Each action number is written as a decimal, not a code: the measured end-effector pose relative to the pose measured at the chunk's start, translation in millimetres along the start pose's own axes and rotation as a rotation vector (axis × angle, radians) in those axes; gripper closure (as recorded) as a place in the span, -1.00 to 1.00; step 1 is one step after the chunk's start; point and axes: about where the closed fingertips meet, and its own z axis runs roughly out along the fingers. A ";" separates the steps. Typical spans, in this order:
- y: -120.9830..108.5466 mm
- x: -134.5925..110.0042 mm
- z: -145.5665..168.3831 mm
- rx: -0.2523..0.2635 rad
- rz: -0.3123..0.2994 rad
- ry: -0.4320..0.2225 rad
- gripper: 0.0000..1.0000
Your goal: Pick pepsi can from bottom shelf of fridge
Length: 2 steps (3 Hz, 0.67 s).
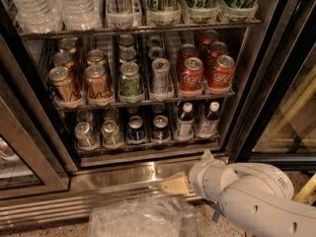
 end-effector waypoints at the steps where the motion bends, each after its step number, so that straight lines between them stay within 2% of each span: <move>1: 0.0 0.0 0.0 0.000 0.000 0.000 -1.00; 2: -8.6 -9.9 7.7 0.003 0.057 -0.065 -1.00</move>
Offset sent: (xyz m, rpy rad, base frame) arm 0.0567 0.0661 -0.0504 0.2036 -0.1224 -0.1560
